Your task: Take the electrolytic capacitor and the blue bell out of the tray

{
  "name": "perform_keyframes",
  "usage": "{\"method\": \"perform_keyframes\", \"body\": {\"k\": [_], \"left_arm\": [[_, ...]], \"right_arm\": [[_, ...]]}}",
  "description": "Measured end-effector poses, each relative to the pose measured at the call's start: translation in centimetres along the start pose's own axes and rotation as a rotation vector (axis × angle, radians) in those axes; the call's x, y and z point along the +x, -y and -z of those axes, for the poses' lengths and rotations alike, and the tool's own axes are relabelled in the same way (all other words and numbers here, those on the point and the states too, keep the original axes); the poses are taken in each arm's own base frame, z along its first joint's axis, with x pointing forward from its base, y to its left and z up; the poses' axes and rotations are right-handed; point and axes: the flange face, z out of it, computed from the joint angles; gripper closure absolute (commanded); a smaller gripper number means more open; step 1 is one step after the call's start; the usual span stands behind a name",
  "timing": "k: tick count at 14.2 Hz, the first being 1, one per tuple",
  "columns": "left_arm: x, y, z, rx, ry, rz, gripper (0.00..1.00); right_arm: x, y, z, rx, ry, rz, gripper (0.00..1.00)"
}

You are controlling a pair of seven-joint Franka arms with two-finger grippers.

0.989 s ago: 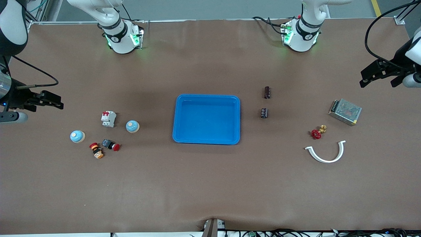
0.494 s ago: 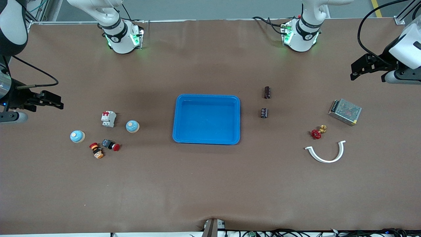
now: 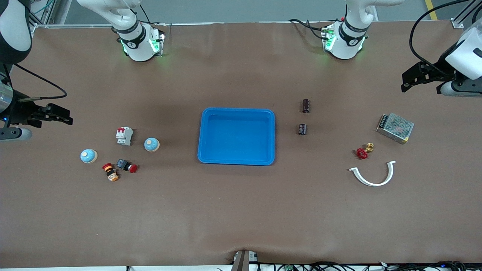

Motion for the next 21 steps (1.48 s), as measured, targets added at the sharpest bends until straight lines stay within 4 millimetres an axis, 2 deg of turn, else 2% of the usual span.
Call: {"method": "perform_keyframes", "body": {"k": [13, 21], "left_arm": [[0.03, -0.33, -0.03, 0.000, 0.000, -0.006, 0.00], [0.03, -0.32, -0.03, 0.000, 0.000, -0.006, 0.00]], "right_arm": [[-0.08, -0.93, 0.27, -0.002, -0.006, -0.016, 0.00], [0.00, -0.96, 0.35, -0.003, -0.015, -0.113, 0.00]]}}
